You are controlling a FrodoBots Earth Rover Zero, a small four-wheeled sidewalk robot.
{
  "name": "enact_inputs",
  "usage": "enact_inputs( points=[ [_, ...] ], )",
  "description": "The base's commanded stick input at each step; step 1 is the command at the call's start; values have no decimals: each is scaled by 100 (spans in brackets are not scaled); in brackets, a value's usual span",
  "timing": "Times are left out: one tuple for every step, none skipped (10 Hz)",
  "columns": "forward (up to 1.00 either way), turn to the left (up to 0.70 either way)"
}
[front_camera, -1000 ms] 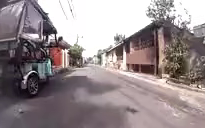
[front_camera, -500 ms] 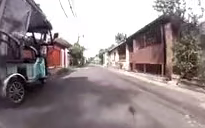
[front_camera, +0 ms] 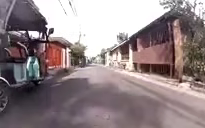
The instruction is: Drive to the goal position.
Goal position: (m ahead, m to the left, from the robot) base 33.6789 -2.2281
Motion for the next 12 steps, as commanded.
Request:
enact_inputs(
  points=[
    [85, 0],
    [85, 0],
    [85, 0],
    [85, 0],
    [85, 0],
    [85, 0],
    [85, 0],
    [85, 0],
    [85, 0],
    [85, 0],
    [85, 0],
    [85, 0]
  ],
)
